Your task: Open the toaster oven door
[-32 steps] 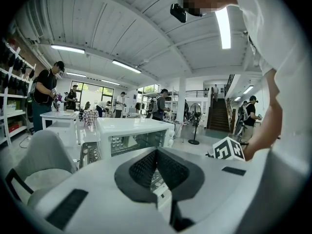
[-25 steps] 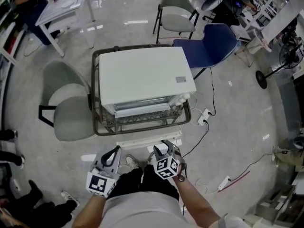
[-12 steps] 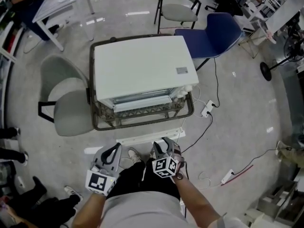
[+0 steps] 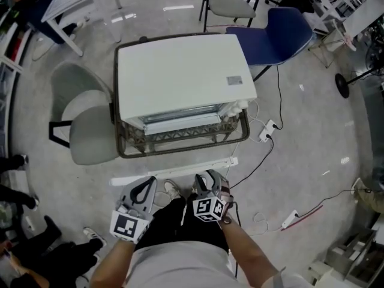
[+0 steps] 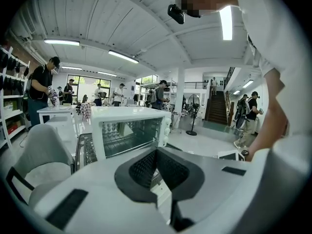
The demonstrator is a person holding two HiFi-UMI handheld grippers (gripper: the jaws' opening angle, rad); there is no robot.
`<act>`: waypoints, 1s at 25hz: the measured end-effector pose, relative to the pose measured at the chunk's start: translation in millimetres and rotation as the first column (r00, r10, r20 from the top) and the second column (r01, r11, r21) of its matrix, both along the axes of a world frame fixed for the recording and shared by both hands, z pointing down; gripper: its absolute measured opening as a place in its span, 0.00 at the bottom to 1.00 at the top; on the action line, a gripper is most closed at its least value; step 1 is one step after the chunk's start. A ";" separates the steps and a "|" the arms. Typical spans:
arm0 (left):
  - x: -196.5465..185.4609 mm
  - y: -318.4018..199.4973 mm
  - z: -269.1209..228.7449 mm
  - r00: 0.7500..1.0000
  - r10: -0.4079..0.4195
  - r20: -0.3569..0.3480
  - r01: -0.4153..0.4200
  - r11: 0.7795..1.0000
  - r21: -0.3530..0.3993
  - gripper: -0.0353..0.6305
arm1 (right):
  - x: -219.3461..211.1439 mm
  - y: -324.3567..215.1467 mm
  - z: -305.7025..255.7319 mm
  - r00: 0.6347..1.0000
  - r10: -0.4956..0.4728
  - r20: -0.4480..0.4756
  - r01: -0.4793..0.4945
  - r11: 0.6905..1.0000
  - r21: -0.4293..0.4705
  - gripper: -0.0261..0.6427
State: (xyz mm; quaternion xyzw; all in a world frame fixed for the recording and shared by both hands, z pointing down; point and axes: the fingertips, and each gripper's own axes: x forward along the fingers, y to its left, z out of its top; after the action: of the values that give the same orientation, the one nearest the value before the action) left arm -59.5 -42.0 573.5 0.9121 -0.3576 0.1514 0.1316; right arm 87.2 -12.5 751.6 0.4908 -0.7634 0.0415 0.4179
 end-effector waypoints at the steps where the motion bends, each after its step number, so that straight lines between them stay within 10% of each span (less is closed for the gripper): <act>1: 0.4 1.2 5.3 1.000 -0.003 0.005 0.003 1.000 -0.012 0.08 | -0.3 -0.4 -0.4 1.000 -0.001 0.001 0.001 1.000 0.003 0.34; 25: 3.1 6.0 67.5 0.997 -0.015 0.070 0.021 0.995 -0.092 0.08 | 13.8 3.2 13.2 0.989 0.097 0.109 -0.087 0.992 -0.095 0.28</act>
State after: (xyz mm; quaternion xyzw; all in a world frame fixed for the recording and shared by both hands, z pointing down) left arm -56.4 -36.0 641.0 0.8959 -0.3628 0.1983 0.1628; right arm 101.0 -9.3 764.8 0.5030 -0.7597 0.1230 0.3933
